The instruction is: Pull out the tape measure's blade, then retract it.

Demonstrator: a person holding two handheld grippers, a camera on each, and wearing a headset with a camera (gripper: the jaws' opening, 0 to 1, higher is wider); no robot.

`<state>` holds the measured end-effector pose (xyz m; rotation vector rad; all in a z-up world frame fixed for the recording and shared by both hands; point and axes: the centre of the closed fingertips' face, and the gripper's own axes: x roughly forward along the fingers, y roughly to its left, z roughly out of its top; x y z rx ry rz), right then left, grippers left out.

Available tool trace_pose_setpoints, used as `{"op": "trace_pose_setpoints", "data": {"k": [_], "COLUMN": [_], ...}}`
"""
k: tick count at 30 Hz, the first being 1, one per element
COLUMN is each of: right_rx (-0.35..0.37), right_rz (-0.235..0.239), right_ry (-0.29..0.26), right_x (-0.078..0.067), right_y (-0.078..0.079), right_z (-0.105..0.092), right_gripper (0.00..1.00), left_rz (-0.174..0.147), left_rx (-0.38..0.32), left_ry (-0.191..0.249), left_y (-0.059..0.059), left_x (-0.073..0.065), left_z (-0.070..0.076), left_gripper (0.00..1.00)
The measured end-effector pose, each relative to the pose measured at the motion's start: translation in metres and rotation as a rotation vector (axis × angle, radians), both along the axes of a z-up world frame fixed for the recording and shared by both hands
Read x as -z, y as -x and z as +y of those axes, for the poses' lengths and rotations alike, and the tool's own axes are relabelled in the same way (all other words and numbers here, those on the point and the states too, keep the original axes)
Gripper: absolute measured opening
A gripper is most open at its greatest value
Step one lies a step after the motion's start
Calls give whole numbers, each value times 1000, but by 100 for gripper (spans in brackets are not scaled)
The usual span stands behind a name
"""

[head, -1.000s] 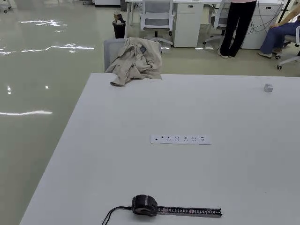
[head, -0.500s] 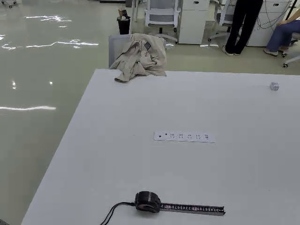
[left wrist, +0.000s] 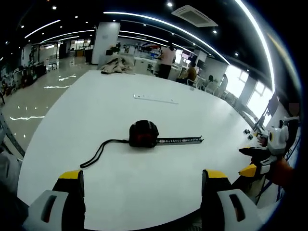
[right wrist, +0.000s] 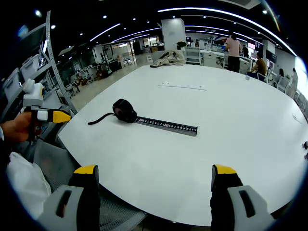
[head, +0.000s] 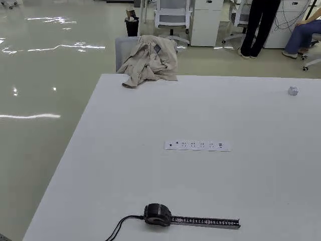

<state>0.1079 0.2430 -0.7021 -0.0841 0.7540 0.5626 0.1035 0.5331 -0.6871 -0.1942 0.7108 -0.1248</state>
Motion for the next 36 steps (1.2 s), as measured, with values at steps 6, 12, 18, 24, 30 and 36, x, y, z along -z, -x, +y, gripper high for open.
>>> {"op": "trace_pose_setpoints", "data": {"k": [6, 12, 18, 24, 30, 36], "right_rx": [-25, -49, -80, -102, -115, -130], "right_rz": [11, 12, 12, 7, 1, -1], "right_ry": [14, 39, 55, 65, 70, 79], "right_x": [6, 11, 15, 16, 18, 19], "right_y": [0, -3, -9, -16, -22, -27], "right_z": [-3, -6, -5, -3, -2, -1], "right_gripper": [97, 97, 96, 96, 96, 95], "left_rz": [13, 14, -4, -9, -13, -16], "left_rx": [12, 19, 12, 3, 6, 5], "left_ry": [-8, -16, -50, -48, -61, -69], "left_y": [-8, -14, -25, -38, -45, -54], "left_x": [6, 7, 5, 12, 15, 20], "left_z": [-4, -9, -10, -15, -20, -21], "left_gripper": [97, 95, 93, 92, 93, 93]}}
